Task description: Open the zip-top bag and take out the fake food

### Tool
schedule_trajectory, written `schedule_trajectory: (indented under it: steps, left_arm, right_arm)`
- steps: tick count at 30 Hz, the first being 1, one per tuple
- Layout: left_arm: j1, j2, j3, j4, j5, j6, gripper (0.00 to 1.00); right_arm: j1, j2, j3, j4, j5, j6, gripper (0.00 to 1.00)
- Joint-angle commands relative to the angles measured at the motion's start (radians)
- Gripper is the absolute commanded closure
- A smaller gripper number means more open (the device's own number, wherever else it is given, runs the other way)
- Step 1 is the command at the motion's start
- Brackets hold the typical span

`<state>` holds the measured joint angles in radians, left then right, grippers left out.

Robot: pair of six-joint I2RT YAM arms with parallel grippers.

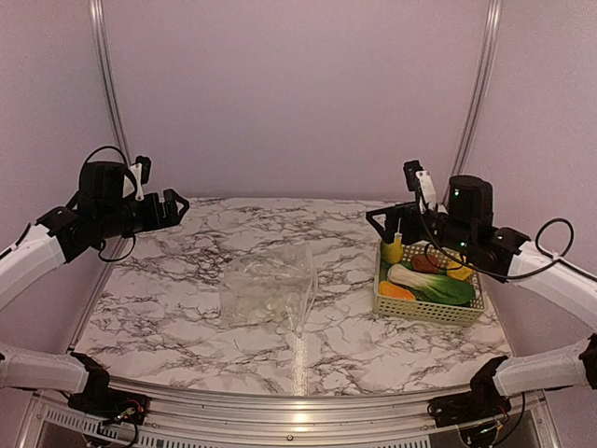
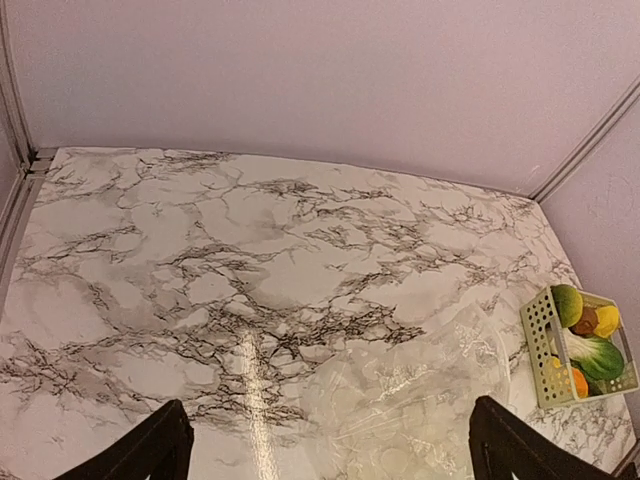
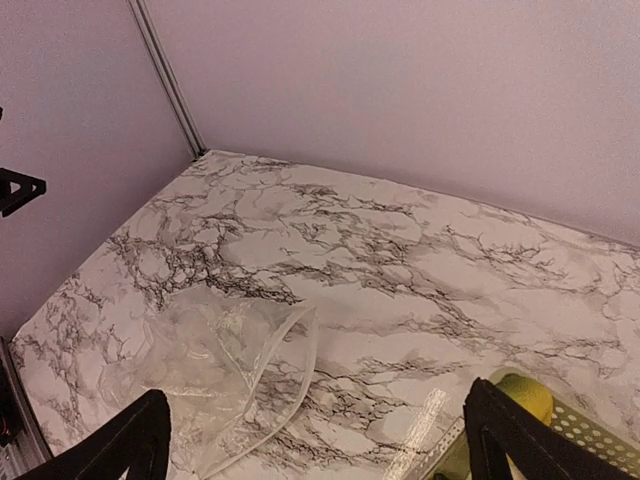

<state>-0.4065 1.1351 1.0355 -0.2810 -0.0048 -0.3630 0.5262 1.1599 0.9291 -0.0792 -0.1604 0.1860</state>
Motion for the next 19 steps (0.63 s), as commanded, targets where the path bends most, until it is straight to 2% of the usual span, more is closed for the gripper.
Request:
schedule_trajectory:
  steps: [1, 9, 19]
  left_arm:
    - [0.005, -0.14, -0.159, -0.01, -0.13, -0.073, 0.01]
    - [0.005, -0.304, -0.392, 0.034, -0.227, -0.149, 0.01]
    - [0.005, -0.324, -0.425, 0.076, -0.237, -0.165, 0.01]
  right_arm:
    - [-0.009, -0.165, -0.154, 0.036, 0.056, 0.016, 0.01]
    - [-0.012, -0.373, -0.388, 0.118, 0.089, 0.076, 0.01]
    - [-0.011, -0.434, -0.463, 0.13, 0.1, 0.11, 0.01]
